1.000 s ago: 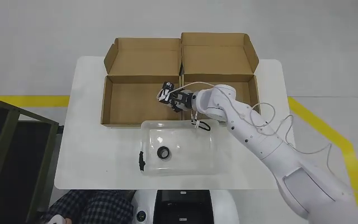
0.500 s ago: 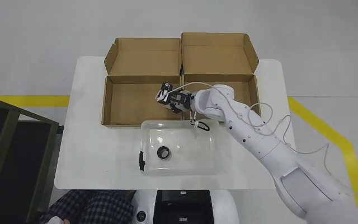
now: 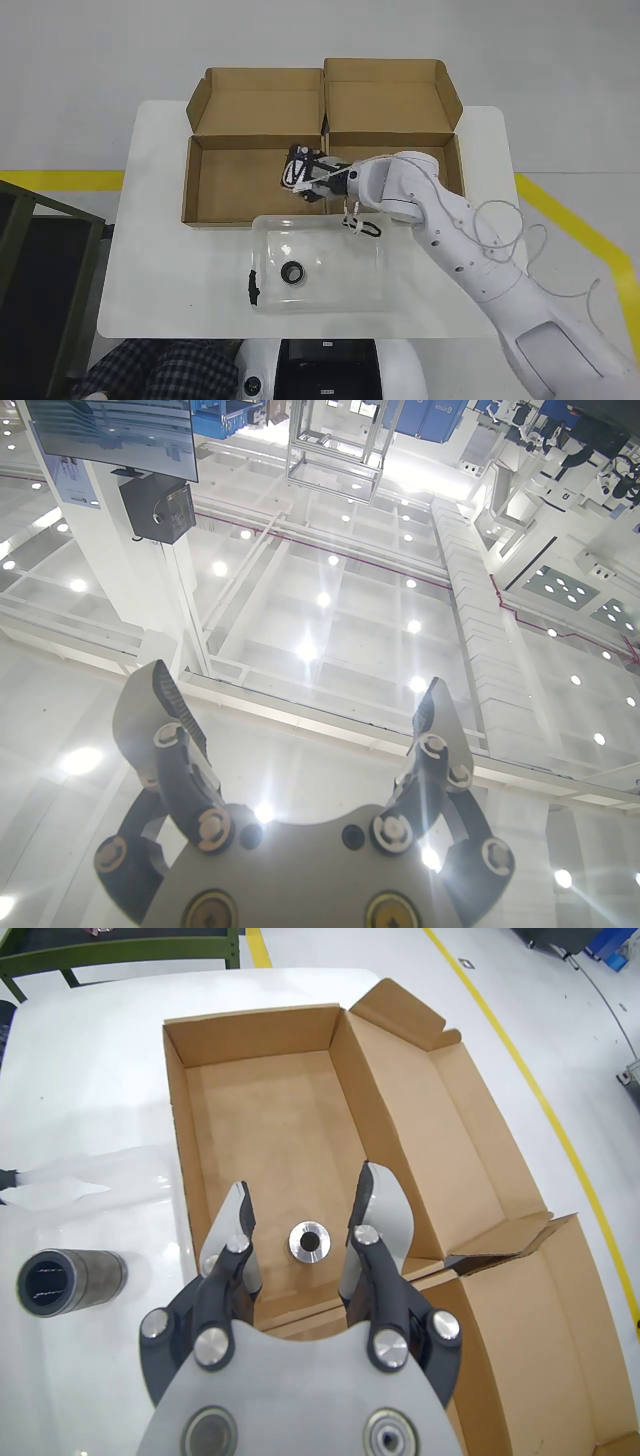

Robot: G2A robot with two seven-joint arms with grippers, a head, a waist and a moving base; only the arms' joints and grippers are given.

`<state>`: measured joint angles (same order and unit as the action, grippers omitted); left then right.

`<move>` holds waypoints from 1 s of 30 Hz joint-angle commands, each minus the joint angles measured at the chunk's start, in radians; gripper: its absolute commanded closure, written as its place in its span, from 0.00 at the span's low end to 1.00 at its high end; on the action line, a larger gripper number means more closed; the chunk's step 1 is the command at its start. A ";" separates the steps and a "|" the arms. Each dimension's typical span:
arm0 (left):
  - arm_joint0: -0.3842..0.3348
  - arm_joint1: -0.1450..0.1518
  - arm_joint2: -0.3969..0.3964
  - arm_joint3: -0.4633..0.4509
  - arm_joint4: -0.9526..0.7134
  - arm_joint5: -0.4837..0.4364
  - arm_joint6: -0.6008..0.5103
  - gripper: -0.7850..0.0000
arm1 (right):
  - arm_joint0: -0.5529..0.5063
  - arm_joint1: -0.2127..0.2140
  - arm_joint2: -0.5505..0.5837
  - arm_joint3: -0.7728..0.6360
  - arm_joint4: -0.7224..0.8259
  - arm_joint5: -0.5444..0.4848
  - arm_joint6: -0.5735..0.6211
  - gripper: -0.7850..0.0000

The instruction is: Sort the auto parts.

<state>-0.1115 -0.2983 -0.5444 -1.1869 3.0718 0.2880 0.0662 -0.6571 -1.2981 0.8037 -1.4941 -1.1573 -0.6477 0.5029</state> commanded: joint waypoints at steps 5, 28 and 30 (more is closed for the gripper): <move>0.000 0.000 0.000 0.000 0.000 0.000 0.000 0.00 | -0.120 0.035 0.071 -0.193 -0.018 -0.061 0.032 0.53; 0.000 0.000 0.000 0.000 0.000 0.000 0.000 0.00 | -0.356 0.084 0.078 -0.324 -0.149 -0.206 -0.044 0.51; 0.000 0.000 0.000 0.000 0.000 0.000 0.000 0.00 | -0.365 0.085 0.068 -0.315 -0.160 -0.211 -0.051 0.49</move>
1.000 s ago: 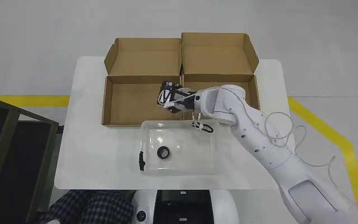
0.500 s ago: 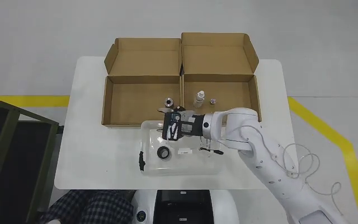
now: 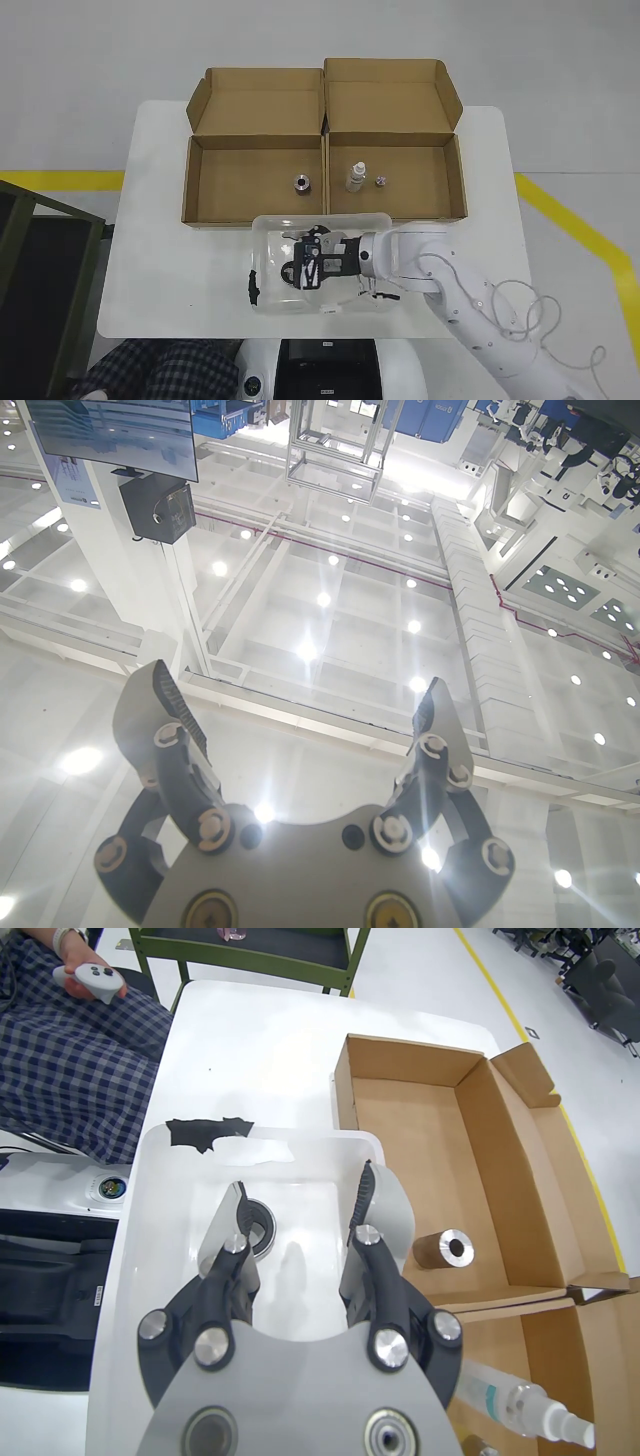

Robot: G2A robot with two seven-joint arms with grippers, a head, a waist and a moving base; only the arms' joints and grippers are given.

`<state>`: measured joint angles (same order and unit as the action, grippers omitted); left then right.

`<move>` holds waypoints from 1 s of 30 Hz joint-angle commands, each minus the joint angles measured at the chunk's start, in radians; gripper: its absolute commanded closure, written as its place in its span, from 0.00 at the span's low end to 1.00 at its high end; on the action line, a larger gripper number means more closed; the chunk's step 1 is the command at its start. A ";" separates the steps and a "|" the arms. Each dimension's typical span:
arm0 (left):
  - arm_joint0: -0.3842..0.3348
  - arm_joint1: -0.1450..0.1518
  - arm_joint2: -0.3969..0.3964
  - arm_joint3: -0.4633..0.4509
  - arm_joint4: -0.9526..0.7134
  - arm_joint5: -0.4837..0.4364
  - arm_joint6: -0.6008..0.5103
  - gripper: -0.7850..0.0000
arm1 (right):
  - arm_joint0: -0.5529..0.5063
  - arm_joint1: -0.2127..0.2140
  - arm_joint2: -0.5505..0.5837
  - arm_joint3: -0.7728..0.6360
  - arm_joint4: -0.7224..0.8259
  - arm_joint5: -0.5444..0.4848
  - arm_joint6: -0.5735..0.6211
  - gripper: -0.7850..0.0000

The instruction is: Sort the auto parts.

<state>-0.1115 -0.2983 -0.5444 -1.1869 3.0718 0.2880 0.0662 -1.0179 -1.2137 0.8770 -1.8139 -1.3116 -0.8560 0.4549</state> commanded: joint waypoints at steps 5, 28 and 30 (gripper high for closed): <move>0.000 0.000 0.000 0.000 0.000 0.000 0.000 0.00 | -0.020 0.002 -0.026 0.028 -0.037 -0.007 -0.017 0.40; 0.000 0.000 0.000 0.000 0.000 0.000 0.000 0.00 | 0.040 -0.019 -0.118 0.167 -0.069 0.005 -0.039 0.36; 0.000 0.000 0.000 0.000 0.000 0.000 0.000 0.00 | 0.047 -0.023 -0.127 0.181 -0.068 0.005 -0.038 0.36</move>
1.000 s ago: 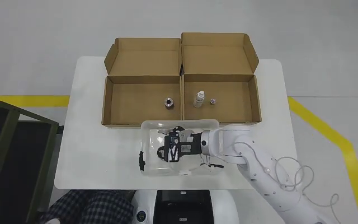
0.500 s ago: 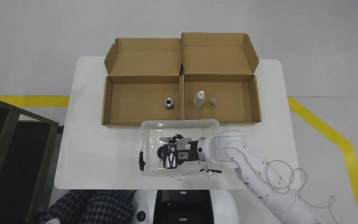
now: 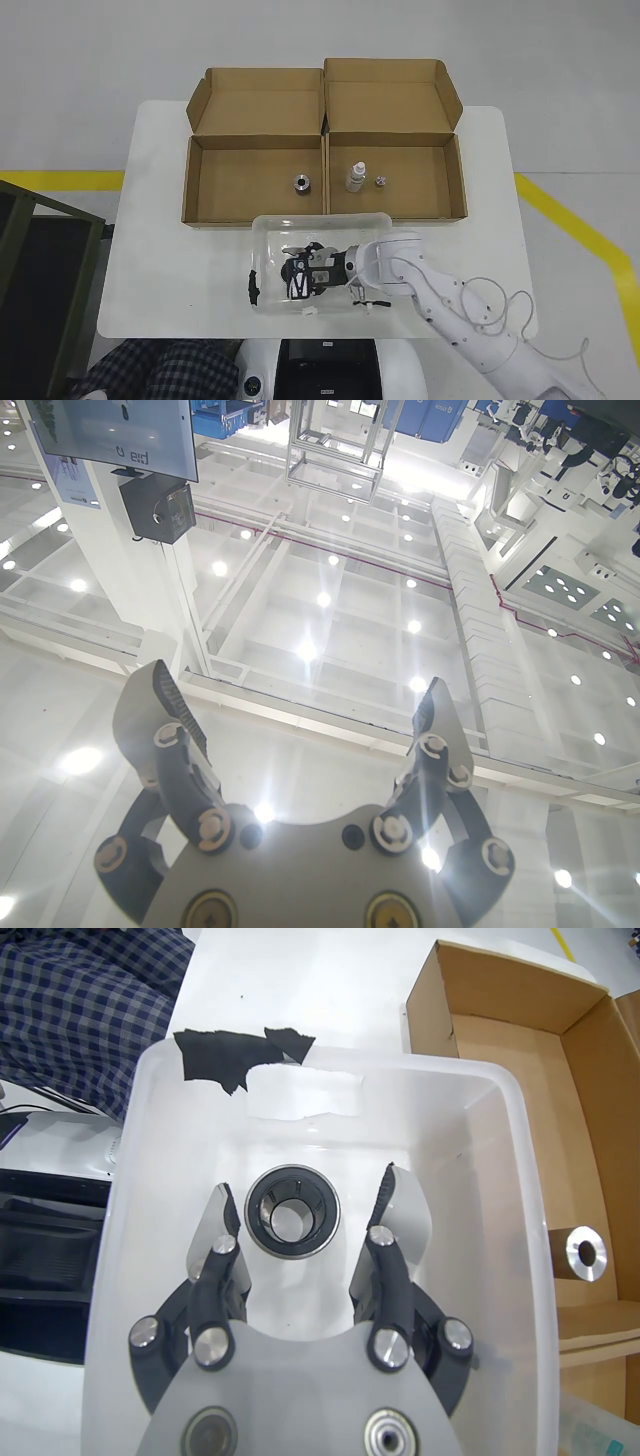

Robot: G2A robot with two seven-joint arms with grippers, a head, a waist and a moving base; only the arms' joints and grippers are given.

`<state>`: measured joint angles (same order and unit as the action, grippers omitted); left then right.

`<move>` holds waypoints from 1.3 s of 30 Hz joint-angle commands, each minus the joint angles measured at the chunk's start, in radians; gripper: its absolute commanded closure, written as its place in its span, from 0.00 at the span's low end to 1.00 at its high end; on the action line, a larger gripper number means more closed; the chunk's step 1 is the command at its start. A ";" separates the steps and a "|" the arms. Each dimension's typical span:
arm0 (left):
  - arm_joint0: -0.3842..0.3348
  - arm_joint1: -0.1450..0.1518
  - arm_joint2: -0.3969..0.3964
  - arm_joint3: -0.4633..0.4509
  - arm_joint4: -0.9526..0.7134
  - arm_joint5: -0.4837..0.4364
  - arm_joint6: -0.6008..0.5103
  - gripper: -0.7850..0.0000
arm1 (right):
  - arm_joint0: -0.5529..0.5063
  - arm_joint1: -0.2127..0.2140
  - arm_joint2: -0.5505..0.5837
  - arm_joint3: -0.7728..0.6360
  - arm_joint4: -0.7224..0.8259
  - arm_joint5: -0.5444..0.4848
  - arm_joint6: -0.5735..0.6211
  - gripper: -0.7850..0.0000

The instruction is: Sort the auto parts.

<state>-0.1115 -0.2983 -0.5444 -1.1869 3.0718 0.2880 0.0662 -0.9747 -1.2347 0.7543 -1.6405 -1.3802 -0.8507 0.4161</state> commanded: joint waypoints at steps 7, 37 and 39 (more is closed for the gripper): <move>0.000 0.000 0.000 0.000 0.000 0.000 0.000 0.00 | 0.021 -0.012 -0.034 0.050 -0.006 0.010 -0.004 0.35; 0.000 0.000 0.000 0.000 0.000 0.000 0.000 0.00 | 0.027 0.003 0.043 -0.006 0.061 -0.050 -0.009 1.00; 0.000 0.000 0.000 0.000 0.000 0.000 0.000 0.00 | 0.016 0.010 0.068 -0.034 0.070 -0.049 -0.011 1.00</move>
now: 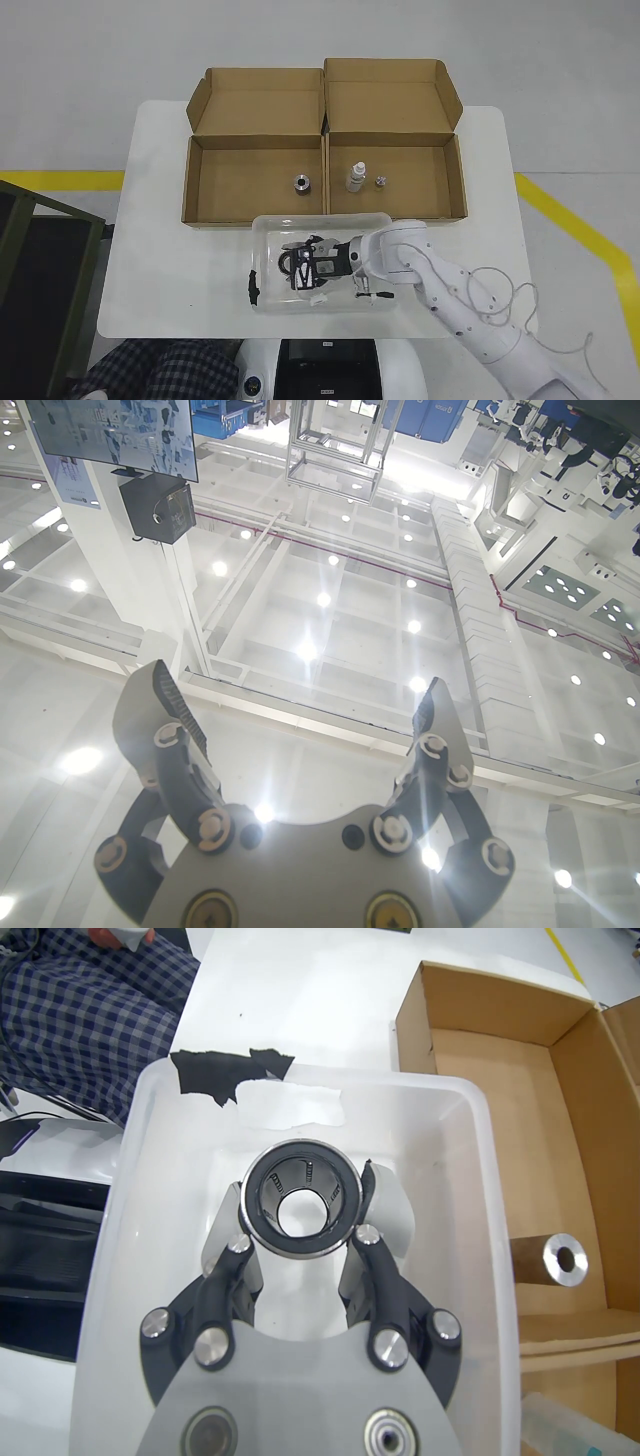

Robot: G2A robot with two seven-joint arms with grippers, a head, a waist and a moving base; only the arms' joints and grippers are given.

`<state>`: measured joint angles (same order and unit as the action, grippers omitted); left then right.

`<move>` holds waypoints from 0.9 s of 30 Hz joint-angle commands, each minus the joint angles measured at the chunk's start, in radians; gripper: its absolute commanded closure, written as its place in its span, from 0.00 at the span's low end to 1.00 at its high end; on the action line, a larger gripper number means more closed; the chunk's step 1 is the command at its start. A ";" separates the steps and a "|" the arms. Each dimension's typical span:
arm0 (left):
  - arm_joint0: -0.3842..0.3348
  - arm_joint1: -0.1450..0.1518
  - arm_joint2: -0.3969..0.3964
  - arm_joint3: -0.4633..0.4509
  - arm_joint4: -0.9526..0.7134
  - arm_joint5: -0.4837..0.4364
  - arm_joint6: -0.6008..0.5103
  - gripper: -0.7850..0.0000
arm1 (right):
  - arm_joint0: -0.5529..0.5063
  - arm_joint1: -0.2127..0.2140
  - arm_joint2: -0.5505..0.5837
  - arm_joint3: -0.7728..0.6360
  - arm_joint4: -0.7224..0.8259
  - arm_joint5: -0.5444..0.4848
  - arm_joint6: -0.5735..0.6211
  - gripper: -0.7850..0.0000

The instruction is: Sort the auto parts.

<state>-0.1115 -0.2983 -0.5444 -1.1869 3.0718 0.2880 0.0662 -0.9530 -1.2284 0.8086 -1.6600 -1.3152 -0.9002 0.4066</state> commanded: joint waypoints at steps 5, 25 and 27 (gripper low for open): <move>0.000 0.000 0.000 0.000 0.000 0.000 0.000 0.00 | -0.034 0.020 0.076 -0.078 0.037 -0.006 -0.011 1.00; 0.000 0.000 0.000 0.000 0.000 0.000 0.000 0.00 | -0.100 0.069 0.281 -0.318 0.120 -0.032 -0.042 1.00; 0.000 0.000 0.000 0.000 0.000 0.000 0.000 0.00 | -0.098 0.071 0.290 -0.333 0.123 -0.029 -0.046 1.00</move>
<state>-0.1115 -0.2983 -0.5444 -1.1869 3.0718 0.2880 0.0662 -1.0524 -1.1581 1.0939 -1.9857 -1.1934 -0.9312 0.3625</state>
